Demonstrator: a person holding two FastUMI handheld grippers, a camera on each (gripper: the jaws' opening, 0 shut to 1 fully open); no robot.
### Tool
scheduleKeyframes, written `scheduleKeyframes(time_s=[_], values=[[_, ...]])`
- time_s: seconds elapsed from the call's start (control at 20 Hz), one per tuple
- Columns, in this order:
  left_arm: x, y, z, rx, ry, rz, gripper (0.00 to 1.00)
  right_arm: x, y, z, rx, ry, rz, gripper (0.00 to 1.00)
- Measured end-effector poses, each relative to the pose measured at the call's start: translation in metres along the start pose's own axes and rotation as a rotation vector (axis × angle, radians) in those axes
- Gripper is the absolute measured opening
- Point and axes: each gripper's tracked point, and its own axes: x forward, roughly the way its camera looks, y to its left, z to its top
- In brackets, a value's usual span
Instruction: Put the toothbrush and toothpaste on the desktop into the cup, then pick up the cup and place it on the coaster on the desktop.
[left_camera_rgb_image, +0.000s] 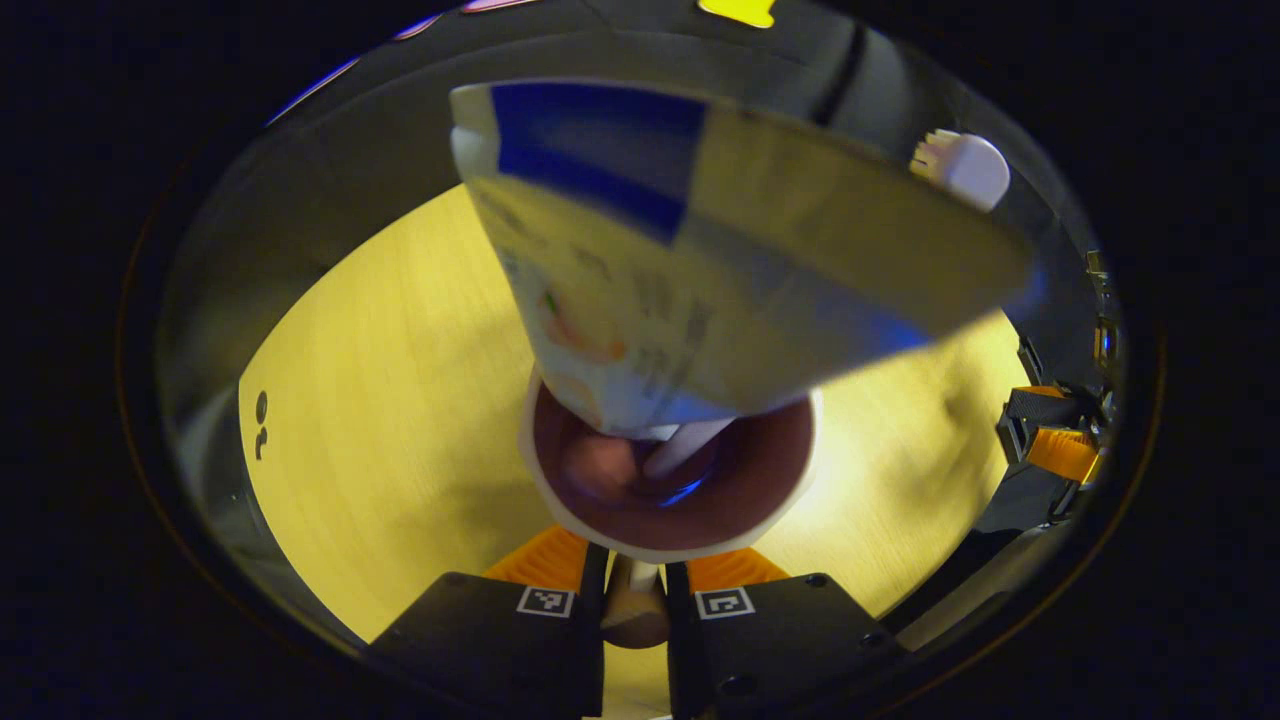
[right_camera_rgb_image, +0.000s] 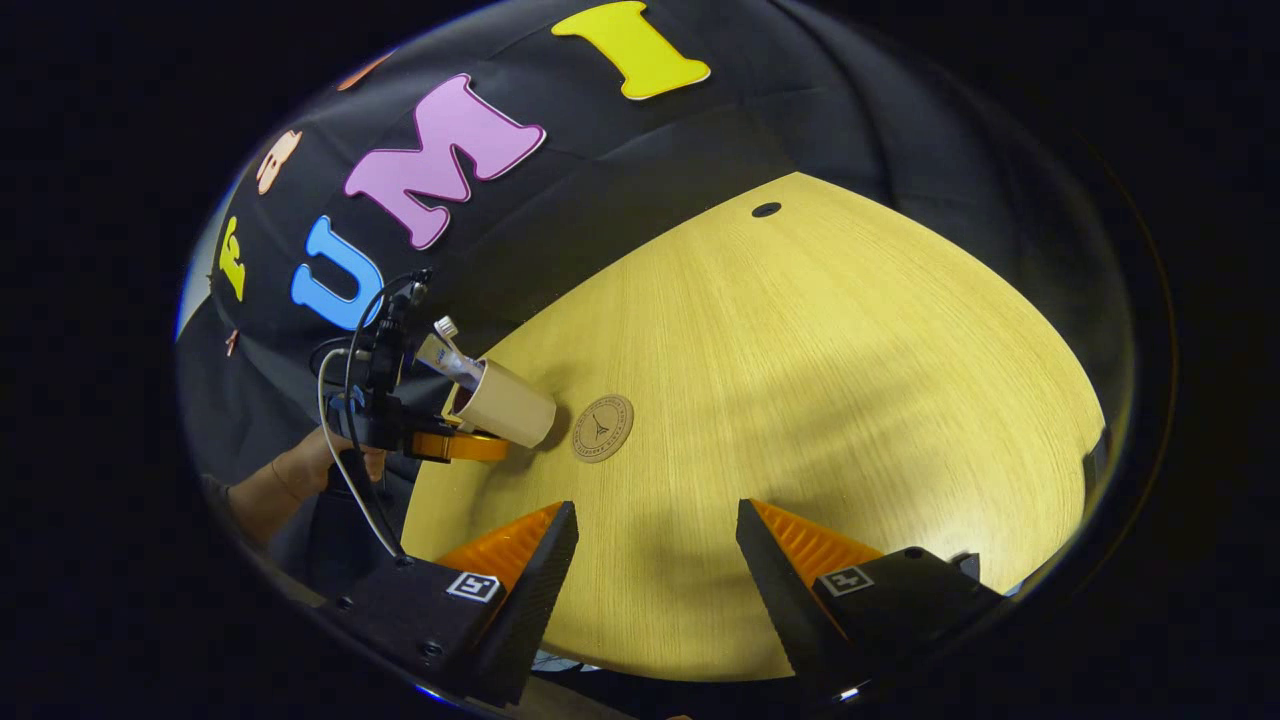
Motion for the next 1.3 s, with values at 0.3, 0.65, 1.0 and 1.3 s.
scheduleKeyframes(time_s=[0.3, 0.65, 1.0, 1.3], values=[[0.009, -0.039, 0.023, 0.067, 0.007, -0.025, 0.3, -0.017, -0.028, 0.006, 0.043, -0.035, -0.035, 0.98], [0.021, -0.055, 0.022, 0.114, 0.045, -0.025, 0.34, -0.032, -0.051, 0.008, 0.081, -0.057, -0.07, 0.98], [0.029, -0.058, 0.02, 0.119, 0.075, -0.004, 0.3, -0.042, -0.061, 0.002, 0.101, -0.062, -0.083, 0.98], [0.033, -0.06, 0.021, 0.108, 0.085, -0.01, 0.34, -0.042, -0.066, -0.001, 0.113, -0.055, -0.09, 0.98]])
